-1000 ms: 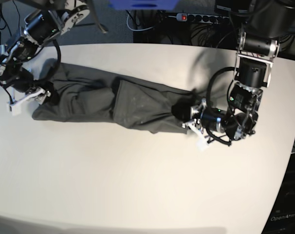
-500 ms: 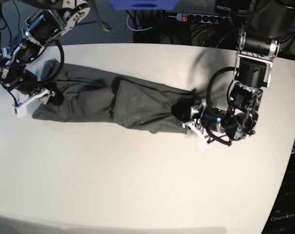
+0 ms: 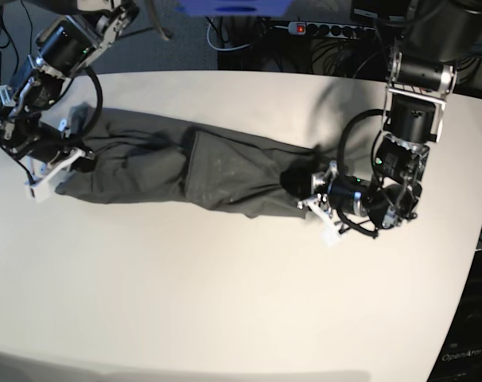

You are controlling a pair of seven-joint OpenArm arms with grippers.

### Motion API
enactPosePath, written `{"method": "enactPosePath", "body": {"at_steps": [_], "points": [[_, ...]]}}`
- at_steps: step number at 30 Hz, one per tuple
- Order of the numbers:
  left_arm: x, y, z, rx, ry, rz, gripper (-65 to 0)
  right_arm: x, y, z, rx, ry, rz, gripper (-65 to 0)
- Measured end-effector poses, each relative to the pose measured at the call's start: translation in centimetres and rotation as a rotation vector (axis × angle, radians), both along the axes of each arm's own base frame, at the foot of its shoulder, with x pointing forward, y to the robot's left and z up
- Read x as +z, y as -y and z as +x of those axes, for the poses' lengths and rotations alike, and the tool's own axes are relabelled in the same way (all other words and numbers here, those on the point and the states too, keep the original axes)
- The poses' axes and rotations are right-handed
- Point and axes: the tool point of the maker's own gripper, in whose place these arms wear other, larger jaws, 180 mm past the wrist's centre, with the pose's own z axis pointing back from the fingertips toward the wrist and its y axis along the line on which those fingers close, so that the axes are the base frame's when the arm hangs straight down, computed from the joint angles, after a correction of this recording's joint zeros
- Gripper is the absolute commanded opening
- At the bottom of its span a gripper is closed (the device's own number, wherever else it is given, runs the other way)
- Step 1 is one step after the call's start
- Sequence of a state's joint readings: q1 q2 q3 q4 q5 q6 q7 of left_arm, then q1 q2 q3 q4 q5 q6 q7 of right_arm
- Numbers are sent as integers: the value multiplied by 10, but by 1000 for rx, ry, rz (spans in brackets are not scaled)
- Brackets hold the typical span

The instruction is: Fold the T-shirt properly

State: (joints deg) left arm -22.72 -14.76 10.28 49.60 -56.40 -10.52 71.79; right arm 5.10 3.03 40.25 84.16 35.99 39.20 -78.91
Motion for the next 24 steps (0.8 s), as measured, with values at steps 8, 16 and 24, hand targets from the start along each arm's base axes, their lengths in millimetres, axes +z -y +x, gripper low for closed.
{"method": "enactPosePath", "body": {"at_steps": [8, 16, 24], "points": [[-1, 0, -1, 3, 0, 0, -630, 35, 4, 2, 43, 79, -141, -643], [-2, 0, -2, 7, 1, -5, -630, 37, -20, 0, 125, 85, -163, -643], [-3, 0, -3, 15, 0, -10, -630, 38, -50, -9, 248, 81, -187, -643]]}}
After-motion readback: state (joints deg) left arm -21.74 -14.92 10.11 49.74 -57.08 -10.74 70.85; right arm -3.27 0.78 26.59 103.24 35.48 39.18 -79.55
